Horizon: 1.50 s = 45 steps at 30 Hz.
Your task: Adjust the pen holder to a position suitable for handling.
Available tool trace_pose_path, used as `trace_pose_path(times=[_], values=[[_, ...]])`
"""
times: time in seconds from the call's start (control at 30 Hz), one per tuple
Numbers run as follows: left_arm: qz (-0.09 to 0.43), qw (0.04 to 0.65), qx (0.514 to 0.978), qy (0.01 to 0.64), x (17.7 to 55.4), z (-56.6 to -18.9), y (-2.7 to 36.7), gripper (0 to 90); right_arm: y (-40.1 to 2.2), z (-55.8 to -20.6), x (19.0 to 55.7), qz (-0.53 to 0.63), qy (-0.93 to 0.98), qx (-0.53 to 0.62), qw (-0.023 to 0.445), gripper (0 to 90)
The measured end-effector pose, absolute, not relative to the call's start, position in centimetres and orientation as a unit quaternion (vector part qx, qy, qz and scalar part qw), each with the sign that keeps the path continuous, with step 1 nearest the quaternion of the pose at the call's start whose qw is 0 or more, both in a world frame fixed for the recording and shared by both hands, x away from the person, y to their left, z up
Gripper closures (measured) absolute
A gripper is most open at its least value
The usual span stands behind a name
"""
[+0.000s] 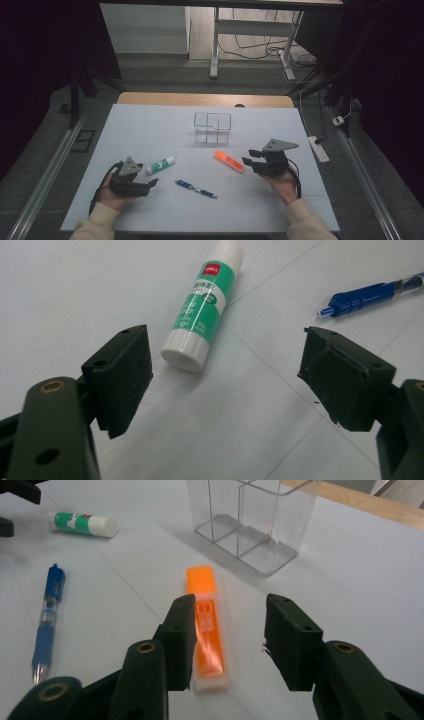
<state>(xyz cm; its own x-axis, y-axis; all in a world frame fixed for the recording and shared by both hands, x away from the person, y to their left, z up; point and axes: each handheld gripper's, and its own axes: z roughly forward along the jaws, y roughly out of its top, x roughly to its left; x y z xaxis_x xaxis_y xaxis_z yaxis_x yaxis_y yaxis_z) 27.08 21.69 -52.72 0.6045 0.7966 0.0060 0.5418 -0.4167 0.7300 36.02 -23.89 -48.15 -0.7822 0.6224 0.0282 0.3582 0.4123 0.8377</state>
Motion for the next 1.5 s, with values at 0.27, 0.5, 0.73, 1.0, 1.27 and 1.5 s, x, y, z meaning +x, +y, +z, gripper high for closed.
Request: trace_pose_path(times=[0.27,0.5,0.73,1.0,1.27,1.5], values=[[0.180,0.354,0.826,0.400,27.2,-52.7,21.4,21.3,-25.6,-49.1,34.2,0.449,0.830,0.295,0.148,50.0],[0.181,0.353,0.830,0.393,27.3,-52.6,21.3,21.6,-26.9,-49.6,33.3,0.450,0.830,0.294,0.148,47.8],[0.184,0.353,0.832,0.386,27.1,-52.5,21.1,21.7,-27.4,-49.6,32.9,0.451,0.829,0.294,0.149,47.5],[0.183,0.352,0.833,0.385,27.0,-52.4,21.0,21.8,-28.2,-50.0,32.7,0.447,0.830,0.300,0.147,46.6],[0.177,0.354,0.839,0.372,27.0,-52.3,20.8,22.0,-28.9,-50.3,32.4,0.444,0.831,0.303,0.139,42.8],[0.176,0.355,0.854,0.336,27.2,-51.4,20.0,22.5,-28.9,-50.4,32.4,0.443,0.832,0.305,0.135,41.6]])
